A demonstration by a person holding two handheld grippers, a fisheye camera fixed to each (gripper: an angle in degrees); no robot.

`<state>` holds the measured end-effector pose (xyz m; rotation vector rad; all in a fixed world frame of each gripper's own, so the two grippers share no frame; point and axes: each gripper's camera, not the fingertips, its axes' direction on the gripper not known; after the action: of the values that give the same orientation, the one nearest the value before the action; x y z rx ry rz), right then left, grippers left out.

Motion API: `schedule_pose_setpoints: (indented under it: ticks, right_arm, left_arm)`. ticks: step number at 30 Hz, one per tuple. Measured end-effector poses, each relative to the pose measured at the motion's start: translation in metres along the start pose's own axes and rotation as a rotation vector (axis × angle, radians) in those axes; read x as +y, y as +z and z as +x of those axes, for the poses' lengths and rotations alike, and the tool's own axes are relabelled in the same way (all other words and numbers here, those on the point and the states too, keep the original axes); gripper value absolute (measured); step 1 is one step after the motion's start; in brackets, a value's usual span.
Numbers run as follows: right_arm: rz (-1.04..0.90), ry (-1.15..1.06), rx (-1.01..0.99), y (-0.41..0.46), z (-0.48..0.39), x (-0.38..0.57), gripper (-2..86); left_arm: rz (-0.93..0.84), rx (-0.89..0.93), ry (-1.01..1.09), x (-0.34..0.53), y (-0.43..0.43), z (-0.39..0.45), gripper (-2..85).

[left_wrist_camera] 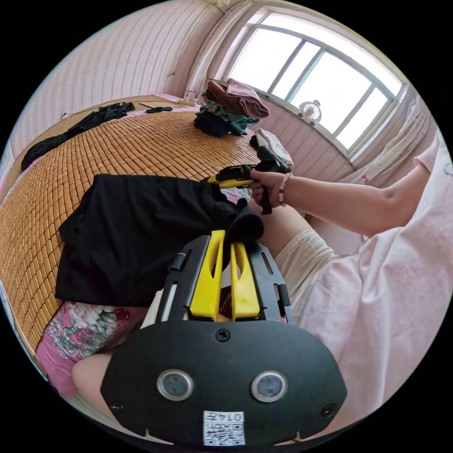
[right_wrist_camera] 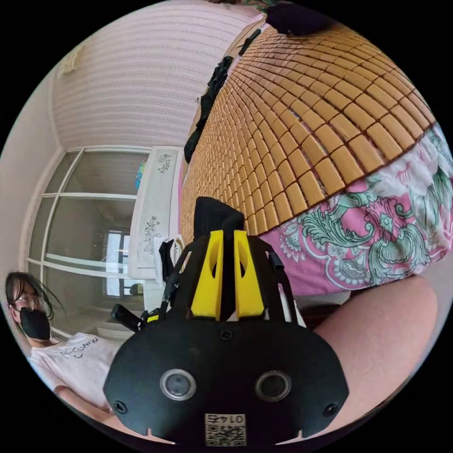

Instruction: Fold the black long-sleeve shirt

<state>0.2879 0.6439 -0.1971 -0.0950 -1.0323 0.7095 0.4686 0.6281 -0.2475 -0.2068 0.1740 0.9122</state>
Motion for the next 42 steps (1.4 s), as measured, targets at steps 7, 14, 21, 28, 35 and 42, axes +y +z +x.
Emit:
schedule_pose_setpoints:
  ticks: [7, 14, 21, 28, 35, 42]
  right_arm:
    - [0.097, -0.122, 0.047, -0.060, -0.037, -0.002, 2.7]
    - [-0.111, -0.287, 0.102, 0.088, -0.107, -0.070, 3.8]
    - [-0.319, -0.405, 0.270, 0.274, -0.115, -0.101, 5.4]
    - [-0.252, -0.561, 0.367, 0.307, -0.114, -0.105, 8.0]
    - [-0.433, -0.685, 0.475, 0.369, -0.072, -0.079, 11.9]
    - [-0.430, -0.591, 0.538, 0.452, -0.042, -0.102, 2.1]
  left_arm:
    - [0.116, 0.110, -0.056, -0.028, -0.032, -0.019, -0.7]
    - [0.207, 0.016, -0.470, 0.000, -0.070, -0.117, -0.7]
    - [0.060, -0.098, -0.761, 0.026, -0.059, -0.202, -0.3]
    - [0.050, -0.171, -0.897, 0.029, -0.076, -0.232, 3.4]
    - [0.093, -0.245, -0.832, 0.013, -0.103, -0.240, 7.7]
    - [-0.059, -0.269, -0.725, -0.033, -0.059, -0.241, 9.8]
